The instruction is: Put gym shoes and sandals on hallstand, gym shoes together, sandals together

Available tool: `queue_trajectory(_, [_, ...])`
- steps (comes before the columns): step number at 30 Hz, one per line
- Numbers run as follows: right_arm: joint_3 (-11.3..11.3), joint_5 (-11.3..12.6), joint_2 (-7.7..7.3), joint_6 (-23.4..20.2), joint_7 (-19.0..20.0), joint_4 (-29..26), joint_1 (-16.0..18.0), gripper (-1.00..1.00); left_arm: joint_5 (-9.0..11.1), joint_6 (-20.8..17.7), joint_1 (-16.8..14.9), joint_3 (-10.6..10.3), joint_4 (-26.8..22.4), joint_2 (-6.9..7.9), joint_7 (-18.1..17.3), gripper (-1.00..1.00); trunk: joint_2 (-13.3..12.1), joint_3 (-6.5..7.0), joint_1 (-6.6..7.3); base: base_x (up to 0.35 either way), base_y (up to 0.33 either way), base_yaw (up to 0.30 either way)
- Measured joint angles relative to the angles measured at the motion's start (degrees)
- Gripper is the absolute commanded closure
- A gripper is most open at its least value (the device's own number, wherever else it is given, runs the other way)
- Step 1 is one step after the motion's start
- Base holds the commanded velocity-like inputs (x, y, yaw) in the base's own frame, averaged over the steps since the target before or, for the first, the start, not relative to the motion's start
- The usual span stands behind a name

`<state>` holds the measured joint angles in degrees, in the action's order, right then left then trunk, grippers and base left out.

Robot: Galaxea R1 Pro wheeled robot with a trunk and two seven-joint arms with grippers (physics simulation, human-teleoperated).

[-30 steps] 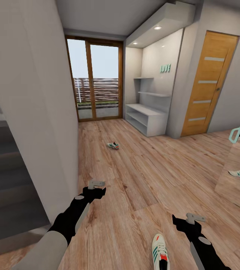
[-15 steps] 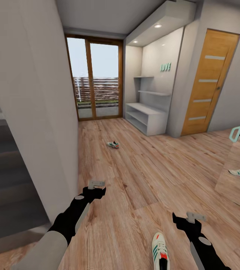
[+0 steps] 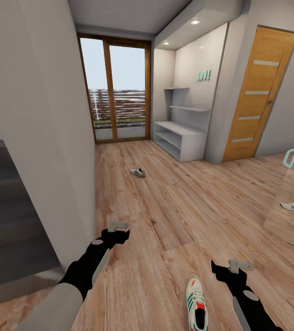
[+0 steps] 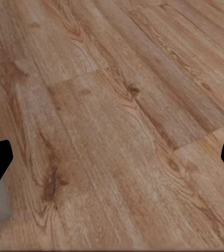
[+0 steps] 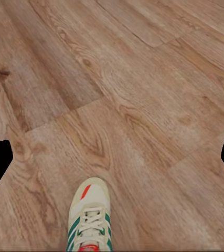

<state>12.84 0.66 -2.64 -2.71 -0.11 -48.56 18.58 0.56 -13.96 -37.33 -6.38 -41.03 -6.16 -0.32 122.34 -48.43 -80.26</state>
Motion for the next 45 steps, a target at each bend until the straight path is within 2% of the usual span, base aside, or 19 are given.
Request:
queue_trajectory(21, [0.0,-0.4,0.0,0.0,0.0,0.0,0.0,-1.0,0.0,0.0,0.0,0.0,0.0,0.0,0.0,-1.0,8.4,-5.75,-4.61,0.0,0.0,0.0])
queue_trajectory(29, [0.0,-0.4,0.0,0.0,0.0,0.0,0.0,-1.0,0.0,0.0,0.0,0.0,0.0,0.0,0.0,-1.0,11.6,-7.45,-6.37,0.0,0.0,0.0])
queue_trajectory(31, [-0.1,-0.4,0.0,-0.2,0.0,0.0,0.1,-1.0,0.0,0.0,0.1,0.0,0.0,-0.35,0.1,-1.0,11.6,-7.45,-6.37,0.0,0.0,0.0])
queue_trajectory(45, [0.0,-0.4,0.0,0.1,0.0,0.1,0.1,-1.0,0.0,0.0,0.1,0.0,0.0,-0.35,0.1,-1.0,11.6,-7.45,-6.37,0.0,0.0,-0.007])
